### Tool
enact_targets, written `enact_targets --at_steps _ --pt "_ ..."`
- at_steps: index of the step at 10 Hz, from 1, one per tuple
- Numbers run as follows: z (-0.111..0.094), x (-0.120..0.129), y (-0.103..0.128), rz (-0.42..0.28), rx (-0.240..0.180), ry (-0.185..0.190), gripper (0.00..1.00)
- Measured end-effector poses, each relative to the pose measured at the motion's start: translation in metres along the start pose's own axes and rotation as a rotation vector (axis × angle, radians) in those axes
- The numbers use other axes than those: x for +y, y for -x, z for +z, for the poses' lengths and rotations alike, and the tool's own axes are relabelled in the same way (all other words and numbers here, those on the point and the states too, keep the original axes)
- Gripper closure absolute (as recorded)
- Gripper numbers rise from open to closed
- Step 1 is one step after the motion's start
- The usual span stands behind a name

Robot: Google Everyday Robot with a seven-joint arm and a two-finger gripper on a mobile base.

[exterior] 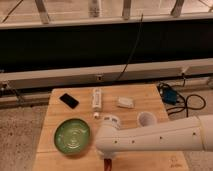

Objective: Place the pepper in the ceramic bowl

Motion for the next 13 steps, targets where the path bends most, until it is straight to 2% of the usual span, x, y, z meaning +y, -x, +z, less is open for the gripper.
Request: enact_targets --at_steps 2,4,6,10,13 --pt "-0.006 -0.008 -0.009 -0.005 0.007 -0.005 0.9" --pt "-0.015 -0.016 -0.016 -0.014 0.011 -0.004 0.95" --pt "-0.028 -0.022 -0.023 -0.022 0.018 0.004 0.95" --pt "-0.056 -0.054 -0.046 -0.057 0.03 0.009 0.95" --pt "-0.057 -0.066 -0.049 -0.089 0.037 0.003 0.95"
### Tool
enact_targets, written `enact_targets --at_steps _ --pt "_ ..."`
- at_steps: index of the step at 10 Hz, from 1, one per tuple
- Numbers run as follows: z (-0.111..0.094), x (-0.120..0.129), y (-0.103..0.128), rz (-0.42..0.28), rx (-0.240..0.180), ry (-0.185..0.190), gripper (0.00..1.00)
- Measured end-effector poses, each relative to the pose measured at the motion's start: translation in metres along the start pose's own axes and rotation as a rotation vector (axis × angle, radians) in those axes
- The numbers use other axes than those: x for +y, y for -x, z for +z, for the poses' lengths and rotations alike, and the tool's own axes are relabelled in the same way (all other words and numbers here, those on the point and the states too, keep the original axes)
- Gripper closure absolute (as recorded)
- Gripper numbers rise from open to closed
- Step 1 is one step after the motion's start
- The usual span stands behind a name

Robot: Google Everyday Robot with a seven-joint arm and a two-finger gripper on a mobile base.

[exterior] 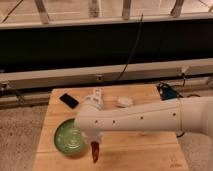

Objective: Place the pepper in the ceramic bowl

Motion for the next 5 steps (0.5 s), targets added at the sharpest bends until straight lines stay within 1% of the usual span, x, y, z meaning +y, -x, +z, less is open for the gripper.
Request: enact_targets --at_steps 1,2,3,5 --pt "0.0 -0.007 -0.003 -0.012 0.003 -0.007 0.95" --pt "-0.001 -0.013 -0.005 -0.022 0.006 -0.006 0.95" --pt "-0.003 -0.024 -0.007 -0.037 0.007 -0.01 0.95" --pt "-0.003 -0.03 -0.009 -0.046 0.009 -0.013 0.95"
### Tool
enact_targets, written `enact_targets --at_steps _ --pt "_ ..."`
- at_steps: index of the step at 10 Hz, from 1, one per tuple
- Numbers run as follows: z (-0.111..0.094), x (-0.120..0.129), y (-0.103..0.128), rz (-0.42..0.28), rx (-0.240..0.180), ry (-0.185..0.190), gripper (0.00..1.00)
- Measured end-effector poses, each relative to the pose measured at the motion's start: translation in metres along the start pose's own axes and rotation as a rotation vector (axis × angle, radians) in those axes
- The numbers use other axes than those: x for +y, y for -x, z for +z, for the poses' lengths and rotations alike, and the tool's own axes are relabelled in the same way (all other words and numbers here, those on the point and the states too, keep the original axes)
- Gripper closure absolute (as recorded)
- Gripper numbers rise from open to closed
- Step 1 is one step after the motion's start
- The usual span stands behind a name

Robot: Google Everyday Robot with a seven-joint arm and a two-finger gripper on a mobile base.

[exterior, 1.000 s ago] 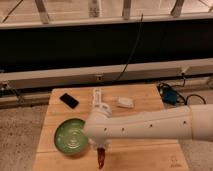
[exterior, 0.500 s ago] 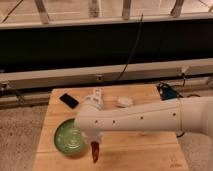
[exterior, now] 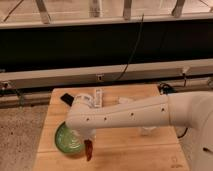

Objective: Place the pepper in the ceramic bowl

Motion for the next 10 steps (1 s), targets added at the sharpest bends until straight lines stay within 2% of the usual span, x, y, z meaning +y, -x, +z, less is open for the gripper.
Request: enact_targets --at_steps 10 --pt "0.005 -0.02 -0.019 -0.04 0.006 -0.017 0.95"
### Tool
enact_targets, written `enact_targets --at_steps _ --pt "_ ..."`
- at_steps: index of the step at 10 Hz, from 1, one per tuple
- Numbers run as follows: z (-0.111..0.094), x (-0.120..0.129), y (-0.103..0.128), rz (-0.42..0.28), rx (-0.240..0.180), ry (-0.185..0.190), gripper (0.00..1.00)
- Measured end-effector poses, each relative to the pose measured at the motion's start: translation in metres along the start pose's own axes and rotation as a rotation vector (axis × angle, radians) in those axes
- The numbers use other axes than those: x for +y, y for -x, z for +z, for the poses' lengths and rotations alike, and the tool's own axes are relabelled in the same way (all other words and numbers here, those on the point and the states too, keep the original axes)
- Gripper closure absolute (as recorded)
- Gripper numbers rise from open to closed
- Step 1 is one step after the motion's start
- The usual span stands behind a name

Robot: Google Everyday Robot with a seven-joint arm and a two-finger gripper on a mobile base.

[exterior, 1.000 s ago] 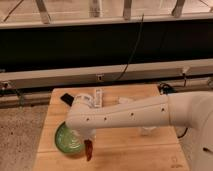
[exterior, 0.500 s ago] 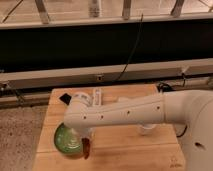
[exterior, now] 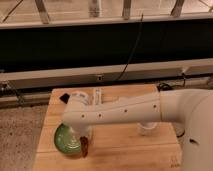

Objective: Place the pepper in the ceramic bowl

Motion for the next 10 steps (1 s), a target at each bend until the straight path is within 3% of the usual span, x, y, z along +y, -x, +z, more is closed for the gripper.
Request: enact_targets --at_steps 4,7,10 --pt "0.001 -0.004 -0.005 -0.011 0.0 -0.001 0.95" --pt "0.002 -0.008 -0.01 -0.021 0.001 -0.001 0.88" --pt "0.003 -0.012 -0.014 -0.027 0.0 0.0 0.94"
